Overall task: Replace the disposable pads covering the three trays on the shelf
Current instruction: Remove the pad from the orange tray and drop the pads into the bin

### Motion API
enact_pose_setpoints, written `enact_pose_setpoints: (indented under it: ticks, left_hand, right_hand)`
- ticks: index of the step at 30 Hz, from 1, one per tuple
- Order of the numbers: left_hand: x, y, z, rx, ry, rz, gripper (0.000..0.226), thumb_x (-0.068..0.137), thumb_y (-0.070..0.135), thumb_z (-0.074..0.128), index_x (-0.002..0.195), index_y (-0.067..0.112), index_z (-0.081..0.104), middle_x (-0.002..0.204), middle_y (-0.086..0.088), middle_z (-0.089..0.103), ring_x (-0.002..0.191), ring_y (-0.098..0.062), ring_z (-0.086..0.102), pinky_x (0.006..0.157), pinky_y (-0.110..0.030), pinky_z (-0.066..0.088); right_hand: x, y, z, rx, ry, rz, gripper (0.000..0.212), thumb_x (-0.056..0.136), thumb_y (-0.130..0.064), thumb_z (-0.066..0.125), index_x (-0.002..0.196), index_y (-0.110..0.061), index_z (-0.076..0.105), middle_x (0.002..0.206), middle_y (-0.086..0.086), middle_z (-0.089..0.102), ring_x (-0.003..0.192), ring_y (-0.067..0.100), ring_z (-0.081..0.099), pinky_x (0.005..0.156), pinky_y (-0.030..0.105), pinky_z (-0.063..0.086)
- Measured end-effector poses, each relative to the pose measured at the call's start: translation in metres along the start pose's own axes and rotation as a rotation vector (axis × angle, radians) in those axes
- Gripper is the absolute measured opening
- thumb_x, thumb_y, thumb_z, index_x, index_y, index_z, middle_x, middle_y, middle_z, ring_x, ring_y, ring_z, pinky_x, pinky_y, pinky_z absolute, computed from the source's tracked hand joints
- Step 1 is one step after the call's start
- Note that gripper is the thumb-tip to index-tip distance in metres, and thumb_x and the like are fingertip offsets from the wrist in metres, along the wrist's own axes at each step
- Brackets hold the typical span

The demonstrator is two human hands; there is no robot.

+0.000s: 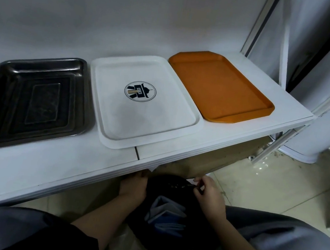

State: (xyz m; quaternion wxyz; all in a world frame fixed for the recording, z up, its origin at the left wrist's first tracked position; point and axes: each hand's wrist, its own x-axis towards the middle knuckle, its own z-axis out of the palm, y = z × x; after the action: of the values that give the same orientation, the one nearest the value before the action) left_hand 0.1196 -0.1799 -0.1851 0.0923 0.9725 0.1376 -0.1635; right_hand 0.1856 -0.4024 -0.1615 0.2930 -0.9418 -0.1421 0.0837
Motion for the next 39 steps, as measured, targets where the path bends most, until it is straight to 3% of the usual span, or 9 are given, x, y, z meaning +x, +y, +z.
enact_pose_setpoints:
  ticks: [3, 6, 12, 16, 18, 22, 28, 32, 39]
  left_hand:
    - [-0.008, -0.006, 0.004, -0.096, -0.171, -0.058, 0.039, 0.093, 0.024, 0.051, 0.129, 0.009, 0.047, 0.134, -0.013, 0.047, 0.119, -0.028, 0.051, 0.096, -0.037, 0.046]
    - [-0.015, -0.015, 0.004, -0.181, -0.232, -0.062, 0.032, 0.094, 0.018, 0.049, 0.123, 0.006, 0.047, 0.125, -0.015, 0.055, 0.111, -0.027, 0.057, 0.092, -0.036, 0.048]
    - [-0.026, -0.02, 0.005, -0.333, -0.149, -0.127, 0.038, 0.095, 0.017, 0.041, 0.132, 0.012, 0.041, 0.128, -0.013, 0.055, 0.113, -0.026, 0.057, 0.097, -0.037, 0.047]
    - [-0.025, -0.017, -0.001, -0.552, -0.053, -0.179, 0.035, 0.093, 0.018, 0.046, 0.128, 0.011, 0.044, 0.121, -0.013, 0.059, 0.105, -0.026, 0.06, 0.091, -0.036, 0.05]
    - [-0.027, -0.015, -0.005, -0.638, -0.094, -0.219, 0.036, 0.093, 0.021, 0.052, 0.126, 0.007, 0.043, 0.119, -0.014, 0.059, 0.101, -0.025, 0.06, 0.082, -0.029, 0.05]
    - [-0.025, -0.021, 0.007, -0.59, -0.309, -0.238, 0.053, 0.08, 0.024, 0.066, 0.126, 0.004, 0.05, 0.117, -0.011, 0.06, 0.106, -0.022, 0.059, 0.087, -0.027, 0.051]
    - [-0.033, -0.028, 0.021, -0.384, -0.453, -0.219, 0.045, 0.096, 0.018, 0.051, 0.138, 0.006, 0.041, 0.14, -0.013, 0.047, 0.13, -0.023, 0.045, 0.101, -0.022, 0.036]
    - [-0.034, -0.027, 0.028, -0.364, -0.406, -0.251, 0.037, 0.097, 0.02, 0.046, 0.131, 0.006, 0.051, 0.134, -0.013, 0.053, 0.124, -0.023, 0.05, 0.102, -0.025, 0.039]
    - [-0.029, -0.018, 0.016, -0.327, -0.316, -0.179, 0.033, 0.096, 0.016, 0.044, 0.124, 0.004, 0.054, 0.125, -0.013, 0.059, 0.112, -0.024, 0.059, 0.092, -0.03, 0.047]
  right_hand:
    - [-0.011, 0.011, 0.003, -0.082, -0.213, 0.175, 0.048, 0.087, -0.047, 0.06, 0.125, -0.021, 0.047, 0.115, 0.0, 0.055, 0.104, 0.022, 0.057, 0.08, 0.031, 0.045]
    - [-0.021, 0.021, 0.0, -0.124, -0.397, 0.276, 0.073, 0.079, -0.043, 0.067, 0.138, -0.015, 0.033, 0.135, 0.009, 0.046, 0.121, 0.028, 0.049, 0.096, 0.037, 0.045]
    - [-0.03, 0.026, -0.013, -0.422, -0.536, 0.29, 0.04, 0.094, -0.019, 0.045, 0.134, -0.015, 0.044, 0.134, 0.008, 0.051, 0.121, 0.026, 0.052, 0.097, 0.036, 0.044]
    - [-0.021, 0.024, -0.016, -0.141, -0.412, 0.324, 0.023, 0.096, -0.014, 0.046, 0.112, -0.004, 0.058, 0.085, 0.004, 0.066, 0.079, 0.018, 0.063, 0.072, 0.027, 0.05]
    - [-0.02, 0.021, -0.016, 0.004, -0.286, 0.379, 0.025, 0.095, -0.017, 0.05, 0.113, -0.002, 0.058, 0.081, 0.004, 0.065, 0.074, 0.017, 0.061, 0.064, 0.025, 0.048]
    - [-0.028, 0.022, -0.014, -0.101, -0.299, 0.437, 0.062, 0.086, -0.043, 0.062, 0.134, -0.011, 0.042, 0.131, 0.016, 0.049, 0.12, 0.032, 0.049, 0.095, 0.036, 0.043]
    - [-0.042, 0.024, 0.004, -0.004, -0.643, 0.621, 0.135, 0.055, -0.057, 0.084, 0.147, 0.003, 0.004, 0.146, 0.018, 0.036, 0.132, 0.03, 0.04, 0.107, 0.033, 0.036]
    - [-0.049, 0.03, 0.007, -0.154, -0.629, 0.632, 0.075, 0.092, -0.034, 0.055, 0.145, 0.0, 0.013, 0.145, 0.017, 0.037, 0.131, 0.031, 0.042, 0.103, 0.035, 0.038]
    - [-0.033, 0.021, -0.016, -0.241, -0.718, 0.503, 0.029, 0.097, -0.017, 0.049, 0.12, 0.0, 0.053, 0.117, 0.013, 0.06, 0.101, 0.023, 0.06, 0.084, 0.027, 0.047]
